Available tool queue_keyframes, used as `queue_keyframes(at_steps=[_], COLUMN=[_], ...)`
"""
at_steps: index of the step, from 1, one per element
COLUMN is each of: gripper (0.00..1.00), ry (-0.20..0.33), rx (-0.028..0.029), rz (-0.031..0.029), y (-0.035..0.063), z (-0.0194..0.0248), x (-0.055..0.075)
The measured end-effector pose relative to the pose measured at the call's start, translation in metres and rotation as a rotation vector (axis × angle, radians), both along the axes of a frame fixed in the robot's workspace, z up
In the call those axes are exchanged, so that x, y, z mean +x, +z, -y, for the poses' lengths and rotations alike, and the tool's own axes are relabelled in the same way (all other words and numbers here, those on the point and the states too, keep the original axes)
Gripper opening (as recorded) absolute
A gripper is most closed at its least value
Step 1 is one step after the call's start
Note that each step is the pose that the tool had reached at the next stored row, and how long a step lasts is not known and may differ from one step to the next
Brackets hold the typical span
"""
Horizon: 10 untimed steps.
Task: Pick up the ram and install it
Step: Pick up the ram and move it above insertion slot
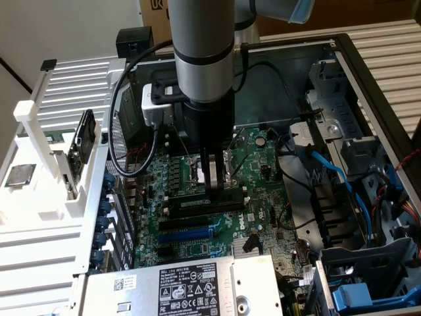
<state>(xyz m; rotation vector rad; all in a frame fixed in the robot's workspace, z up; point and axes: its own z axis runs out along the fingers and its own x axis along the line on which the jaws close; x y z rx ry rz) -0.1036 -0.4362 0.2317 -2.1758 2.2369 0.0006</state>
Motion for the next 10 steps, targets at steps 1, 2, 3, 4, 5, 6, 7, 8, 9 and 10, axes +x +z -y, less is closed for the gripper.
queue_keyframes(at_steps=[1, 2, 3, 4, 5, 6, 7, 8, 9, 10], gripper=[0.12, 0.12, 0.12, 0.12, 0.12, 0.12, 0.12, 0.12, 0.12, 0.12], ry=[0.0, 0.0, 0.0, 0.0, 0.0, 0.0, 0.0, 0.0, 0.0, 0.0], rx=[0.0001, 0.0001, 0.0, -0.0001, -0.0001, -0.0001, 0.0, -0.0001, -0.0001, -0.0001], rz=[0.0, 0.0001, 0.0, 0.0, 0.0, 0.0, 0.0, 0.0, 0.0, 0.0], y=[-0.0003, -0.0007, -0.0009, -0.0012, -0.0014, -0.0017, -0.0021, -0.0023, -0.0025, -0.0027], z=[0.0, 0.0, 0.0, 0.0, 0.0, 0.0, 0.0, 0.0, 0.0, 0.0], x=[0.0, 0.0, 0.0, 0.0, 0.0, 0.0, 0.0, 0.0, 0.0, 0.0])
